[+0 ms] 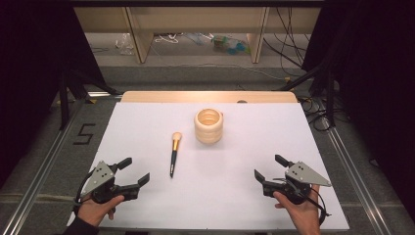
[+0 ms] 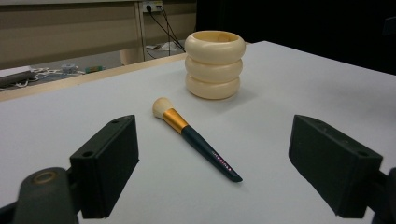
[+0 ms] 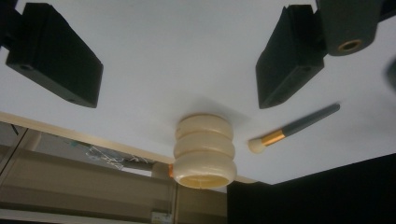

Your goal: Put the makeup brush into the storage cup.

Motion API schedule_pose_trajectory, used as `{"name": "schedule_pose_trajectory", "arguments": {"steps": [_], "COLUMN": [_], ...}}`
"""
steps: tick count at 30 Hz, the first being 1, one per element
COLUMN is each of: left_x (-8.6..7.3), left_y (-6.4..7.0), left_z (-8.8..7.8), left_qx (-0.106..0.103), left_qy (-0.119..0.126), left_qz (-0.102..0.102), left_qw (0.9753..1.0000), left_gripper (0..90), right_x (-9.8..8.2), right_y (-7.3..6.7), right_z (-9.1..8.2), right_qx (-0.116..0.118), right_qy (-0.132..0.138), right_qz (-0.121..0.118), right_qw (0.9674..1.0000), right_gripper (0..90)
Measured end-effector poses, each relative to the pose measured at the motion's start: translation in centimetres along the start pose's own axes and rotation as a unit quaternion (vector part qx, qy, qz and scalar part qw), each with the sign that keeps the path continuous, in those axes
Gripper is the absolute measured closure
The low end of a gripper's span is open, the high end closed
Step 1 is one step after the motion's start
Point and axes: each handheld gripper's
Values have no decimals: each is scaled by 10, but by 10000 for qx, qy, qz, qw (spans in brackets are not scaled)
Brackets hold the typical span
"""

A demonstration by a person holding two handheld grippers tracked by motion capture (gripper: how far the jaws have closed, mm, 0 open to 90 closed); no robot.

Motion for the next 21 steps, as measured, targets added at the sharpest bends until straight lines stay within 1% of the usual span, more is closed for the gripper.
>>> {"name": "schedule_pose_trajectory", "arguments": {"steps": [2,3,6,7,9,10,11,12,14,16,17,18,19,20,21], "left_x": [0,0,0,-1,0,-1,-1,0,-1,-1,-1,-1,-1,-1,-1], "left_y": [0,0,1,1,2,2,2,2,2,2,2,2,2,3,2], "left_z": [0,1,2,4,4,4,4,5,6,6,7,7,7,10,11], "left_qx": [-5,-21,-53,-81,-77,-83,-83,-85,-114,-106,-125,-188,-188,-239,-279], "left_qy": [-3,-22,-55,-31,-92,-99,-99,-114,-91,-143,-146,-191,-191,-226,-294], "left_qz": [-7,41,34,2,42,43,43,48,39,34,-5,-21,-21,-119,-49], "left_qw": [10000,10000,10000,10000,9999,9999,9999,9999,9999,9998,9998,9996,9996,9994,9992], "left_gripper": [159,159,159,159,159,159,159,159,159,159,159,159,159,159,159], "right_x": [0,0,0,0,0,-1,-1,0,0,0,0,0,-1,-1,-1], "right_y": [0,0,1,1,1,0,0,1,1,1,1,1,1,1,1], "right_z": [0,-1,-1,-1,-2,0,0,-2,-2,-2,-2,-2,-2,-2,-2], "right_qx": [-4,-35,-54,-55,-60,-32,-30,-36,-53,-51,-53,-42,-28,-34,-32], "right_qy": [-1,-69,-81,-83,-84,-30,-38,-129,-133,-125,-141,-160,-146,-150,-154], "right_qz": [-12,-34,-50,-50,-51,-11,-13,-71,-90,-89,-89,-79,-90,-87,-88], "right_qw": [10000,10000,9999,9999,9999,10000,10000,9999,9999,9999,9998,9998,9998,9998,9998], "right_gripper": [157,157,157,157,157,157,157,157,157,158,158,157,158,158,158]}}
Point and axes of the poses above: each handheld gripper's, and its own axes: z roughly forward along the jaws, x roughly out of its top, y roughly to its right, and after that the axes turned 13 degrees about -x, right-handed
